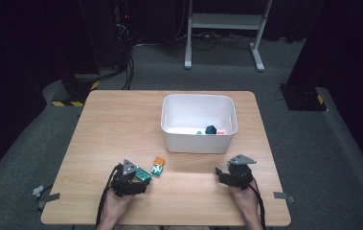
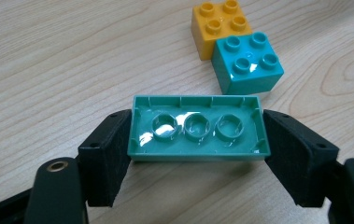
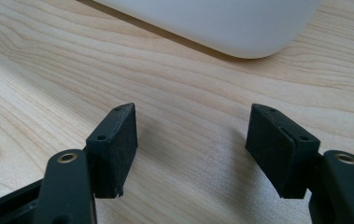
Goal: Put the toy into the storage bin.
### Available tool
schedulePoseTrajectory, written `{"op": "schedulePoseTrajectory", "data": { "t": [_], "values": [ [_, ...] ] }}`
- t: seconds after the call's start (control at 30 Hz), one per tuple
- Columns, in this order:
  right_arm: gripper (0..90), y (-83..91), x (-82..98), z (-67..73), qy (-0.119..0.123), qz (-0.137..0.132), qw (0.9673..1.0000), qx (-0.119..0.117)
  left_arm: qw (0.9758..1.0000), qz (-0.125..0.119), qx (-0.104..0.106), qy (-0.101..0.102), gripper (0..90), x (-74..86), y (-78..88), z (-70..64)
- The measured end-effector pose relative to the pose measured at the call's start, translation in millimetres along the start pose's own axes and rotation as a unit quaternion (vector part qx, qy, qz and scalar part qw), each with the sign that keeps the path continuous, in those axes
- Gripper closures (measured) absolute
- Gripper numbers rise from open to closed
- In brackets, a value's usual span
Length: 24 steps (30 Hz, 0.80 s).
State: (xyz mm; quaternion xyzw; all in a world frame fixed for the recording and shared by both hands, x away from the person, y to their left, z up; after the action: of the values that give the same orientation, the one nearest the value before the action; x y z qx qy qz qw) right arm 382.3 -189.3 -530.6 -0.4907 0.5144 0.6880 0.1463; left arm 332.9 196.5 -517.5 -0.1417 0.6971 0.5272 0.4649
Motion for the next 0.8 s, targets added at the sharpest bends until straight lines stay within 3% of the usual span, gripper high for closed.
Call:
{"op": "schedulePoseTrajectory", "data": {
  "t": [0.1,0.5,0.8],
  "values": [
    [33.5,0.0,0.0,-0.1,0.000,0.000,1.0000,0.000,0.9999,0.000,0.000,0.012,27.3,-5.5,3.5,2.5],
    [33.4,0.0,0.0,-0.2,0.000,0.000,1.0000,0.000,0.9999,-0.010,-0.003,0.003,27.3,-34.3,18.6,16.8],
    [33.3,0.0,0.0,-0.1,0.000,0.000,1.0000,0.000,0.9997,-0.020,0.004,0.014,27.2,-54.9,28.2,32.0]
  ]
}}
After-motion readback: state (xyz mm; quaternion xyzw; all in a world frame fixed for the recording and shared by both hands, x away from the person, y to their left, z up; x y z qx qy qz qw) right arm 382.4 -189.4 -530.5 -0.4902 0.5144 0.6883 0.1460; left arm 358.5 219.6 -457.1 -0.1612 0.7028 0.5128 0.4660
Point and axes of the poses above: each handheld gripper's, and its own axes: y roughly backward along the jaws, x roughly out of its underside, z roughly to its left, the point moved 1 cm from there along -y, roughly forward along the jaws, and after that the axes turned 9 degrees about -z, right-handed, at the moved point
